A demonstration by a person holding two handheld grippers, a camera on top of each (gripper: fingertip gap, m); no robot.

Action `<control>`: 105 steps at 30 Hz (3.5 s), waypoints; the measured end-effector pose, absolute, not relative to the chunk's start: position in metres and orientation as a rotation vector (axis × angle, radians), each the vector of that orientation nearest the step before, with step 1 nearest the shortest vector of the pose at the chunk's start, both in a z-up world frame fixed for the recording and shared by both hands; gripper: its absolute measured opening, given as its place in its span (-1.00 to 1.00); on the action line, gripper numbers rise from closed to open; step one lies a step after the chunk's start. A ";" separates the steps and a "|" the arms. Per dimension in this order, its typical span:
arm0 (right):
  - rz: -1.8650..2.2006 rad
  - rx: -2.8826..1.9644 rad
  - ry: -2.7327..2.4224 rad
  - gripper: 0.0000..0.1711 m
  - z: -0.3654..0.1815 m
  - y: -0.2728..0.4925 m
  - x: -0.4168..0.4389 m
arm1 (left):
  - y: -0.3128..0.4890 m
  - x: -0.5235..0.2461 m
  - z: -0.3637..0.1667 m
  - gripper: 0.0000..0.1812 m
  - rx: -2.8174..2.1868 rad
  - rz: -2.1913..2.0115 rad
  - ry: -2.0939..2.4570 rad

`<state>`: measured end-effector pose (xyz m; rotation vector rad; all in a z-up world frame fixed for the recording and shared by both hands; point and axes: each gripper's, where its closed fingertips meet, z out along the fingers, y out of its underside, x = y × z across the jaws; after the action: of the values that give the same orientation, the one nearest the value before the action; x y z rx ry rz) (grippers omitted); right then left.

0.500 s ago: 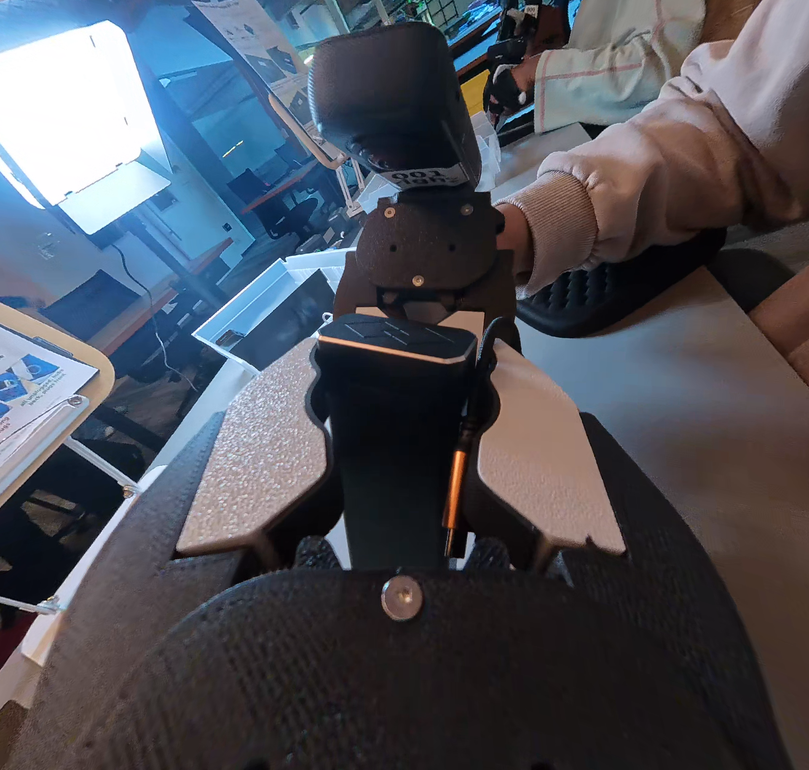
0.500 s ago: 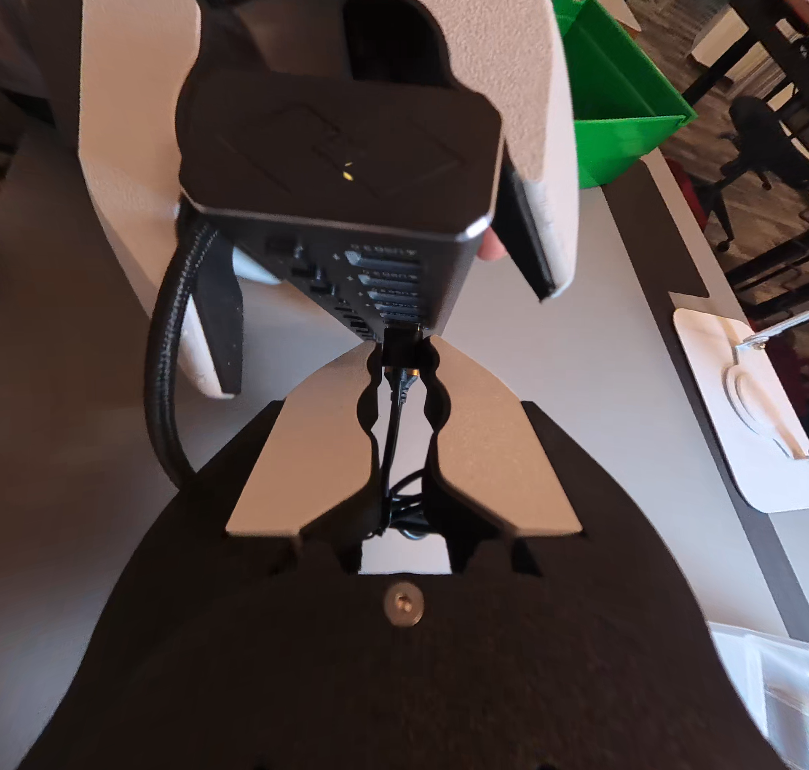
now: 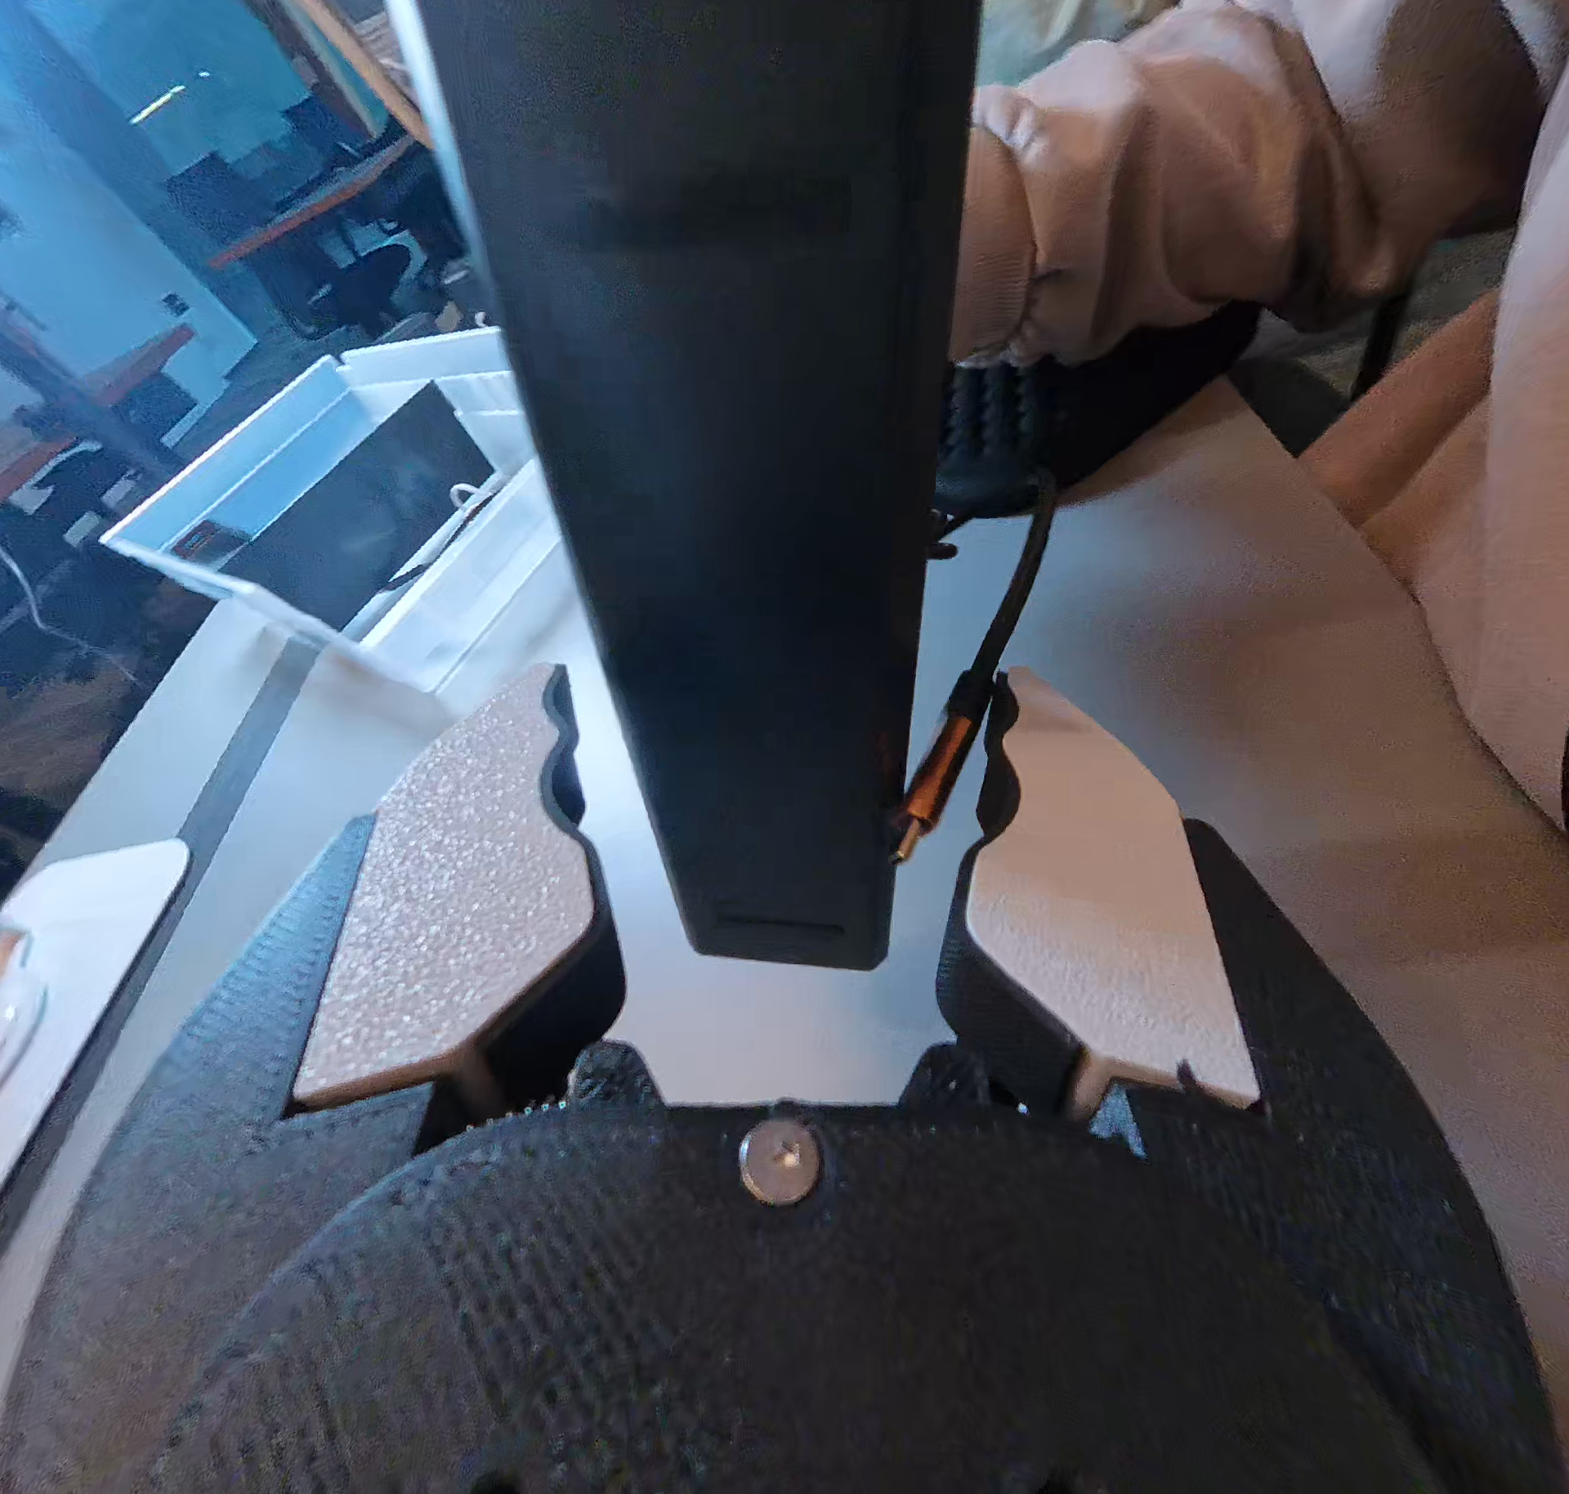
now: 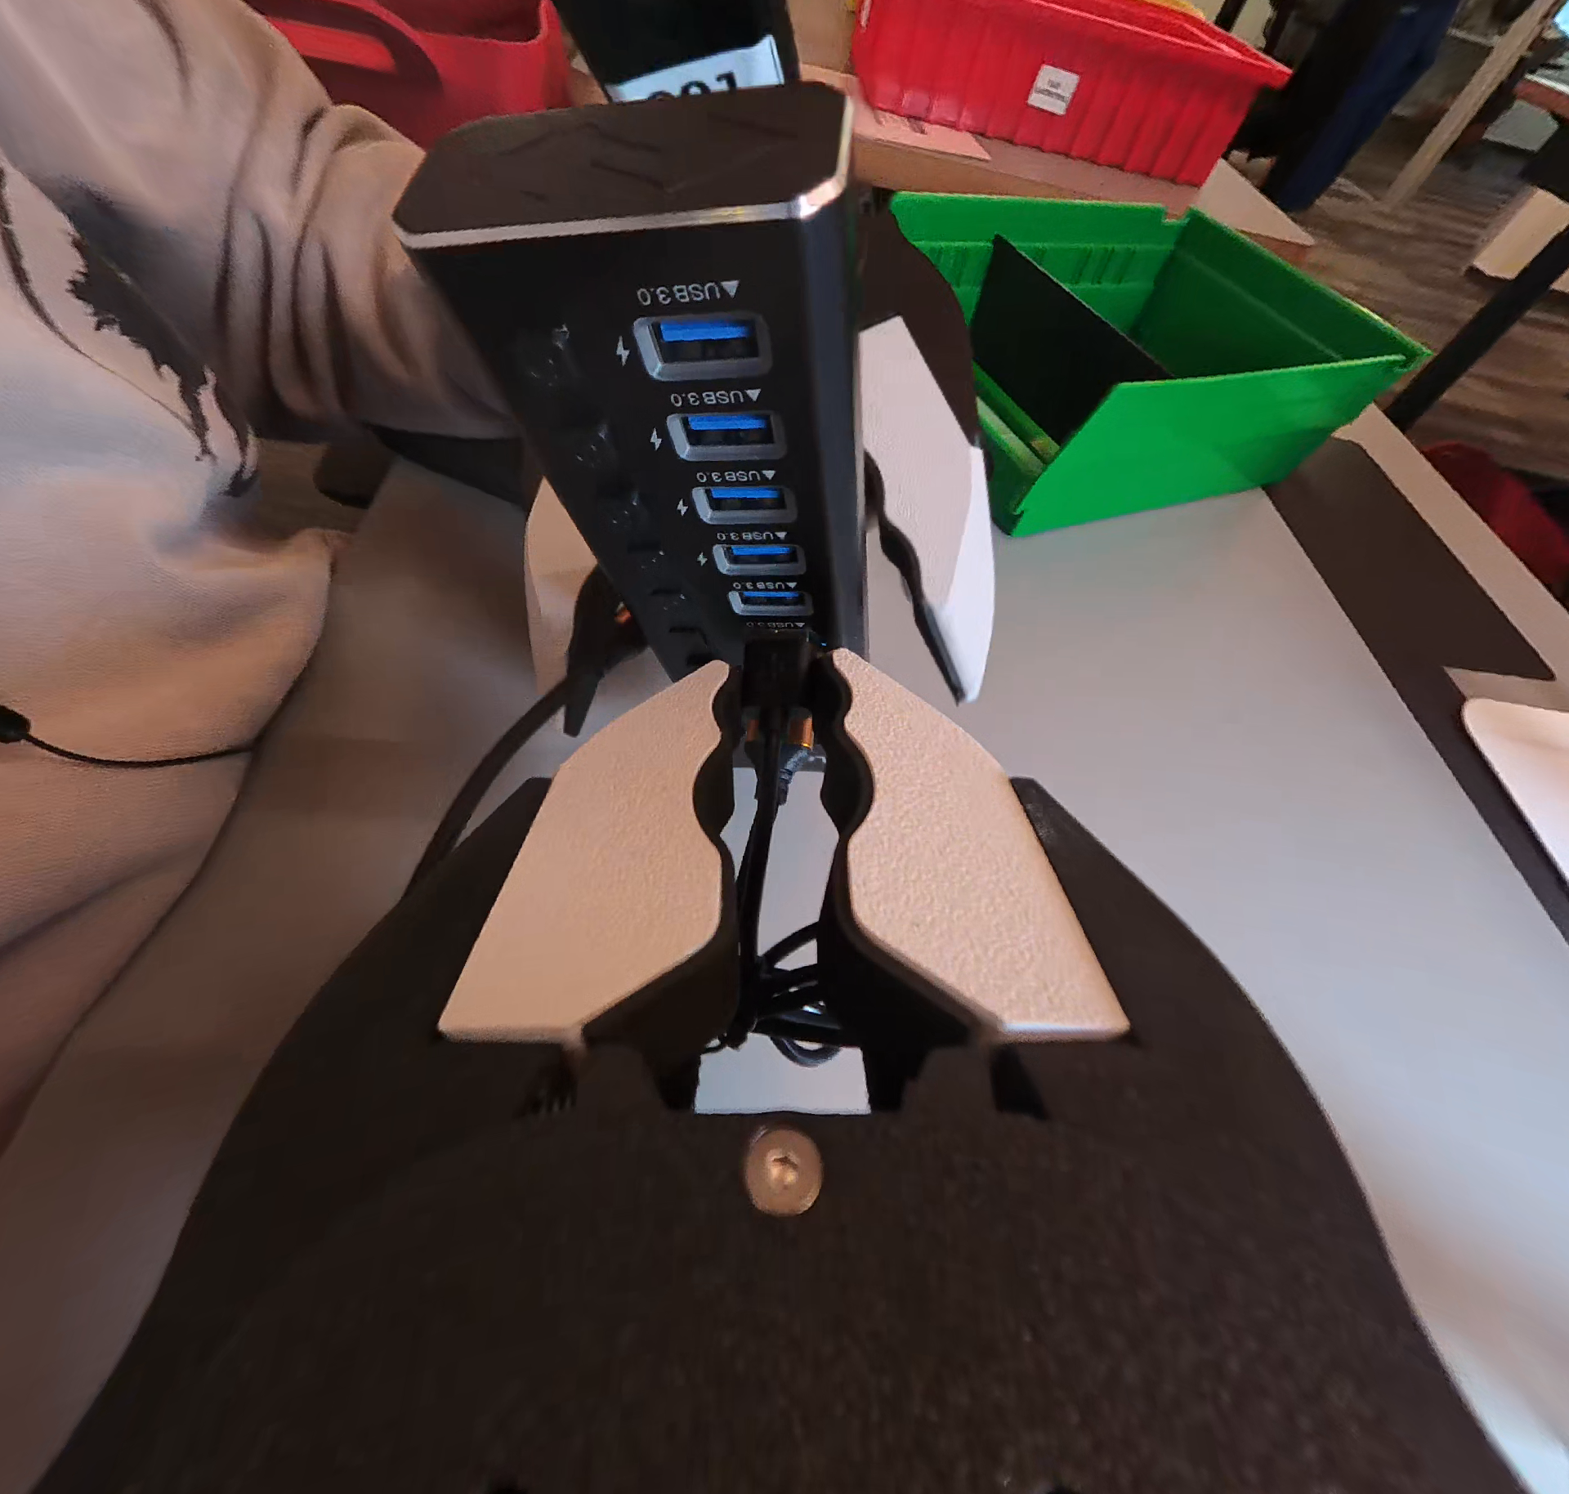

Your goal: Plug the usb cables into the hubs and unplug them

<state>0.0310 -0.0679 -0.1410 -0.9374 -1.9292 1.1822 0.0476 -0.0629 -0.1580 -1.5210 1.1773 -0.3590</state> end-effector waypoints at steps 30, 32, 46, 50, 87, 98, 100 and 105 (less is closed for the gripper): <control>0.912 -0.869 -1.920 -0.84 -0.139 -0.077 0.028 | -0.066 0.058 -0.149 -0.20 -1.480 -0.293 1.188; 0.887 -0.858 -1.936 -0.86 -0.139 -0.078 0.028 | -0.067 0.058 -0.149 -0.20 -1.473 -0.290 1.190; 0.846 -0.840 -1.907 -0.81 -0.131 -0.085 0.017 | -0.082 0.052 -0.121 -0.20 -1.364 -0.406 1.140; 0.832 -0.842 -1.960 -0.82 -0.135 -0.085 0.021 | -0.081 0.053 -0.131 -0.21 -1.392 -0.390 1.170; 0.340 -1.209 -1.319 -0.82 0.023 0.213 0.104 | -0.065 -0.016 -0.086 -0.21 -1.357 -0.381 0.830; 0.421 -1.632 -1.471 -0.57 -0.126 0.256 0.077 | -0.068 -0.020 -0.070 -0.21 -1.286 -0.542 0.714; 0.638 -1.491 -1.450 -0.59 -0.085 0.209 0.063 | -0.066 -0.016 -0.075 -0.21 -1.301 -0.547 0.734; 0.969 -1.125 -1.823 -0.63 -0.044 0.039 0.039 | -0.062 -0.003 -0.095 -0.21 -1.362 -0.496 0.817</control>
<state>0.0390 0.0386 -0.0437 -1.1254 -1.8229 0.9693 -0.0029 -0.0617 -0.0954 -1.3618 0.8170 -0.4961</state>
